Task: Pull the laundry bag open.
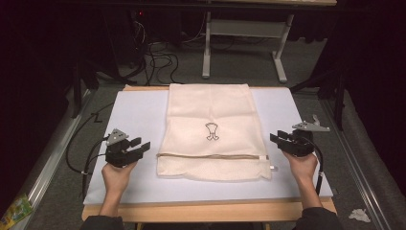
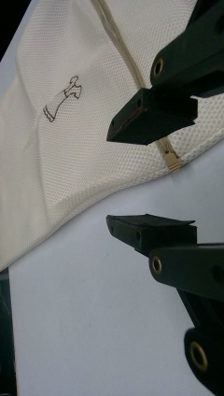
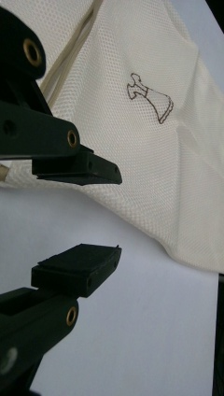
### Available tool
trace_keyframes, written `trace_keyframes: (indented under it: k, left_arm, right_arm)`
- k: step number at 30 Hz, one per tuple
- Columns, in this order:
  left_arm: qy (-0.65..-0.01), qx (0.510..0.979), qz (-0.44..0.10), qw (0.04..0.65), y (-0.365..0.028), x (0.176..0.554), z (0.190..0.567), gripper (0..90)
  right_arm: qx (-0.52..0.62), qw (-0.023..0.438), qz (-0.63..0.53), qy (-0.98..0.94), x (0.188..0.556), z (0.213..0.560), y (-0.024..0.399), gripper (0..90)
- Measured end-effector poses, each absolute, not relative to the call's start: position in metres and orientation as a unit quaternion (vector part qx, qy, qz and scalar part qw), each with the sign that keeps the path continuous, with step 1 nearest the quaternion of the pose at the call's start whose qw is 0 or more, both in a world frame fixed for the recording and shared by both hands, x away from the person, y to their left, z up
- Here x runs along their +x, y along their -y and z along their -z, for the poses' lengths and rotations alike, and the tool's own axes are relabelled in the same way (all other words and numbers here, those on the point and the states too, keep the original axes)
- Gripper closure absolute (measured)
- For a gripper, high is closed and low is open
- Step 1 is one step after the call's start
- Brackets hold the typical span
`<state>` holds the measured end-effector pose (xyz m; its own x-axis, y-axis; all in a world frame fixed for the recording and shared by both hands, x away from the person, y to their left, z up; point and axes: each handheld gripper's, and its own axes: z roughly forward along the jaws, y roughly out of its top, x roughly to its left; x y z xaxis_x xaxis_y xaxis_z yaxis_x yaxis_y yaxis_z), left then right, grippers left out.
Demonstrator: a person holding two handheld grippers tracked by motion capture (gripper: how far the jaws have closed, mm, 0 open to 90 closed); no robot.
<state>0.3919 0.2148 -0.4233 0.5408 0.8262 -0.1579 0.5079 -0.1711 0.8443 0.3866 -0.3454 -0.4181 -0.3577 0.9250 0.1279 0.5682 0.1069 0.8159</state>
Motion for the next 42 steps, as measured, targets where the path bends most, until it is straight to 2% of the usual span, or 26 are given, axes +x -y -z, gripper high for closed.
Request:
trace_keyframes:
  k: [14, 27, 42]
  left_arm:
    - [-0.473, 0.726, -0.186, 0.464, -0.239, 0.391, 0.427, 50.8]
    - [-0.508, 0.699, -0.198, 0.463, -0.257, 0.394, 0.439, 49.3]
    - [-0.526, 0.707, -0.182, 0.437, -0.259, 0.406, 0.457, 47.9]
  right_arm:
    - [0.539, 0.227, -0.42, -0.694, 0.376, 0.418, 0.374, 58.5]
    - [0.56, 0.225, -0.419, -0.678, 0.373, 0.432, 0.389, 58.5]
    - [0.577, 0.222, -0.4, -0.677, 0.376, 0.445, 0.392, 58.6]
